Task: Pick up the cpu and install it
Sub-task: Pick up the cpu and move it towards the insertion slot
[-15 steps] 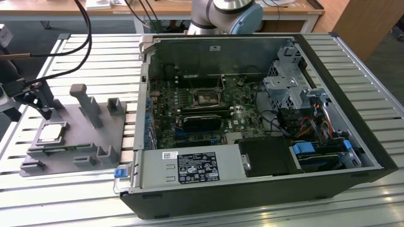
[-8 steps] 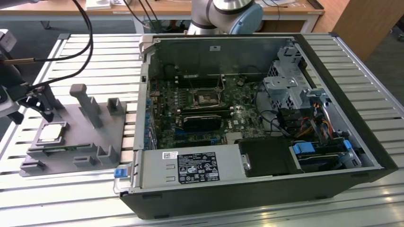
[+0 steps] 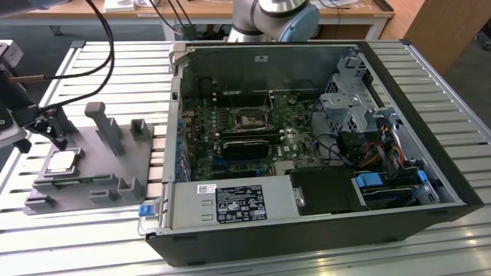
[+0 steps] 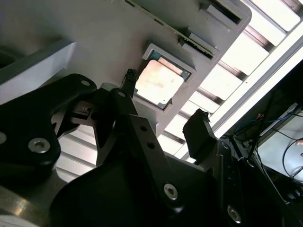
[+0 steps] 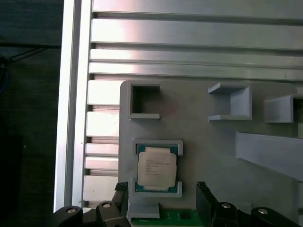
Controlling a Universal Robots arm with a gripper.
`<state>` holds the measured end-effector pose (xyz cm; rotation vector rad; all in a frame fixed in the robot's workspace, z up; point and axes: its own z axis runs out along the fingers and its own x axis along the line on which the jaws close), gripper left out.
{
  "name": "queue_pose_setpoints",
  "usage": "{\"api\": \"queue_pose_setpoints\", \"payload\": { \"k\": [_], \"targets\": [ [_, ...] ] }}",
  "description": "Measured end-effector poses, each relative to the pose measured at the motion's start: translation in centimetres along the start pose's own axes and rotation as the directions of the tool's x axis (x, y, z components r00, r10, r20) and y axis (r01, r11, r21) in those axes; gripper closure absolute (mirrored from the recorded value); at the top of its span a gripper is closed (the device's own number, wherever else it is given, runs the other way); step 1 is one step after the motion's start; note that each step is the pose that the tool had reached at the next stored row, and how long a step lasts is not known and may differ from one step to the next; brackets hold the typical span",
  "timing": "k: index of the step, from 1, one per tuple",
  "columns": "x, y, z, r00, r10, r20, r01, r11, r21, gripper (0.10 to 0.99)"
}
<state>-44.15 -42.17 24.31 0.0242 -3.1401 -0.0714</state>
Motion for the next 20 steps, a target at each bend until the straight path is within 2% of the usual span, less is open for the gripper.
{"api": "queue_pose_setpoints", "payload": {
  "k": [13, 20],
  "targets": [
    [0.19, -0.08, 1.95, 1.0000, 0.004, 0.0001, -0.004, 1.0000, 0.000, 0.408],
    [0.18, -0.11, 2.53, 1.0000, 0.004, 0.0001, -0.004, 1.0000, 0.000, 0.408]
  ]
}}
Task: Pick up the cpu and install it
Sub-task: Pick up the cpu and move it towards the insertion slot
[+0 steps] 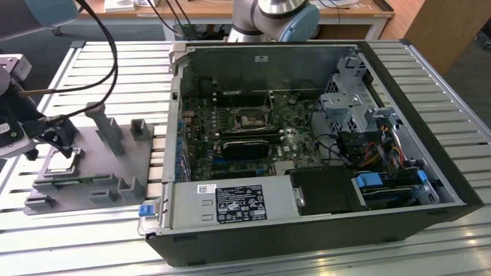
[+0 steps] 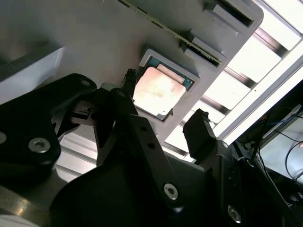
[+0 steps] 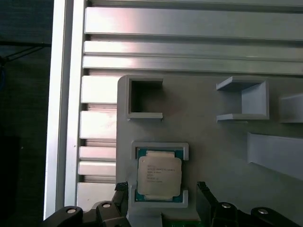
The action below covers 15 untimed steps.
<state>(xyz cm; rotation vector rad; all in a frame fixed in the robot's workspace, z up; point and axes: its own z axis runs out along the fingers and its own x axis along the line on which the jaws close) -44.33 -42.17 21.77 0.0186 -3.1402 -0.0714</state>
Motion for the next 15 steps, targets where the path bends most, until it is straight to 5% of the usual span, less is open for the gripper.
{"api": "queue_pose_setpoints", "payload": {
  "k": [15],
  "targets": [
    [0.01, 0.29, 1.73, 1.0000, 0.002, 0.0000, -0.002, 1.0000, 0.000, 0.408]
  ]
}}
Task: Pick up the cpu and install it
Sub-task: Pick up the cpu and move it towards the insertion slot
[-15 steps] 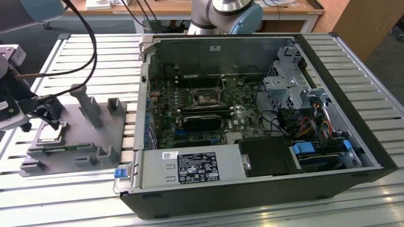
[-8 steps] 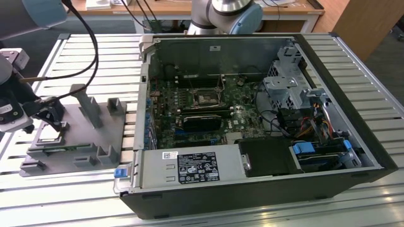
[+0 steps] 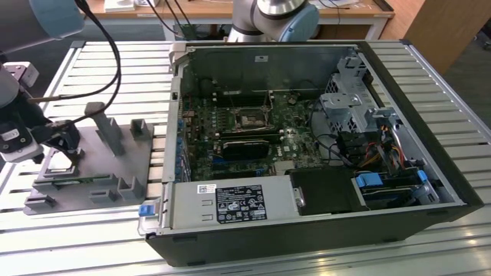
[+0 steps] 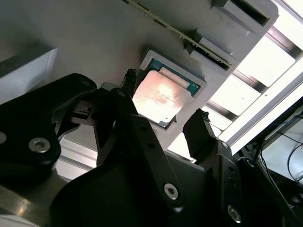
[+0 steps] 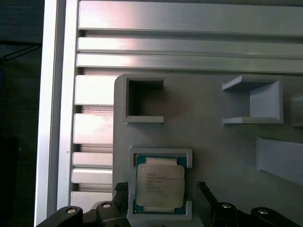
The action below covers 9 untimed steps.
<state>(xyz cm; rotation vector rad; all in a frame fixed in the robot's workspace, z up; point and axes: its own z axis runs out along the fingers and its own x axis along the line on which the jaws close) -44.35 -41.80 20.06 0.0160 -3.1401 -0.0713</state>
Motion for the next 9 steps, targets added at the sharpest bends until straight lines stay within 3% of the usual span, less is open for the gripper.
{"api": "queue_pose_setpoints", "payload": {
  "k": [9],
  "targets": [
    [0.10, 0.24, 0.72, 1.0000, 0.000, -0.0001, 0.000, 1.0000, 0.000, 0.408]
  ]
}}
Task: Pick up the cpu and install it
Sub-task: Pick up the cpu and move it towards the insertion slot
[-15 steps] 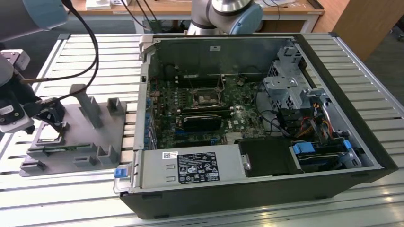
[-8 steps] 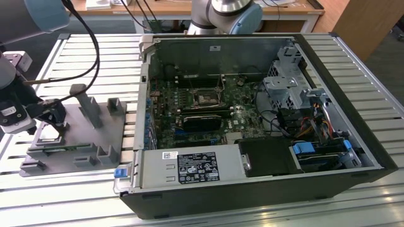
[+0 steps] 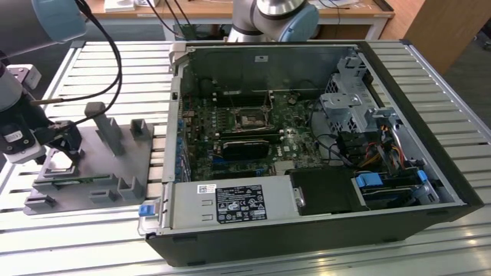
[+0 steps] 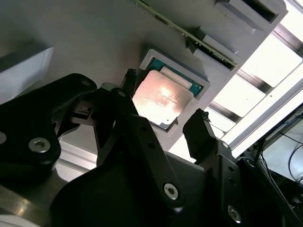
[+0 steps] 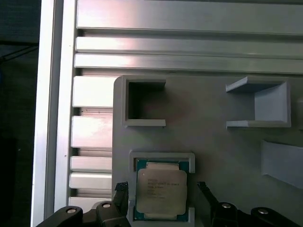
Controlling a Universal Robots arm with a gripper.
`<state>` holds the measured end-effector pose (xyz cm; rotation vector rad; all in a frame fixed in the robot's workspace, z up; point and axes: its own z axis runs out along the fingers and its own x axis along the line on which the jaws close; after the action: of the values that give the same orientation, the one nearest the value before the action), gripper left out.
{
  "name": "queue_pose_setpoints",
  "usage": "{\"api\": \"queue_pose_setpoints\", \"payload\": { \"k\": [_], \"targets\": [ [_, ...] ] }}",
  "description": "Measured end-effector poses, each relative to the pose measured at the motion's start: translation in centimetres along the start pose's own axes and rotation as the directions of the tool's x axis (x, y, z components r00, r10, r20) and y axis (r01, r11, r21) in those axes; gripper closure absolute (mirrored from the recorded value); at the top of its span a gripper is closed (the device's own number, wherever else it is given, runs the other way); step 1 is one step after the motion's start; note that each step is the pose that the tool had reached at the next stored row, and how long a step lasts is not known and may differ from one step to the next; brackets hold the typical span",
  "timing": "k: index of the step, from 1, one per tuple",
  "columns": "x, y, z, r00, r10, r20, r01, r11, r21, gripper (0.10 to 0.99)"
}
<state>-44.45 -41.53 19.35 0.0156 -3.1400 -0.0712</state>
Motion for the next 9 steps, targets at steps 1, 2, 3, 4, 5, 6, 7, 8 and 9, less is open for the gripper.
{"api": "queue_pose_setpoints", "payload": {
  "k": [1, 2, 3, 4, 5, 6, 7, 8, 9],
  "targets": [
    [0.02, 0.01, 0.08, 1.0000, 0.000, 0.0000, 0.000, 1.0000, 0.000, 0.408],
    [0.02, 0.01, 0.17, 1.0000, 0.000, 0.0002, 0.000, 1.0000, 0.000, 0.408],
    [0.02, 0.02, 0.25, 1.0000, 0.000, 0.0001, 0.000, 1.0000, 0.000, 0.408],
    [0.03, 0.02, 0.32, 1.0000, 0.000, -0.0001, 0.000, 1.0000, 0.000, 0.408],
    [0.03, 0.01, 0.39, 1.0000, 0.000, -0.0001, 0.000, 1.0000, 0.000, 0.408],
    [0.03, 0.01, 0.45, 1.0000, 0.000, -0.0002, 0.000, 1.0000, 0.000, 0.408],
    [0.04, 0.01, 0.49, 1.0000, 0.000, -0.0003, 0.000, 1.0000, 0.000, 0.420],
    [0.04, 0.01, 0.52, 1.0000, 0.000, -0.0003, 0.000, 1.0000, 0.000, 0.420],
    [0.04, 0.01, 0.55, 1.0000, 0.000, -0.0002, 0.000, 1.0000, 0.000, 0.490]
  ]
}}
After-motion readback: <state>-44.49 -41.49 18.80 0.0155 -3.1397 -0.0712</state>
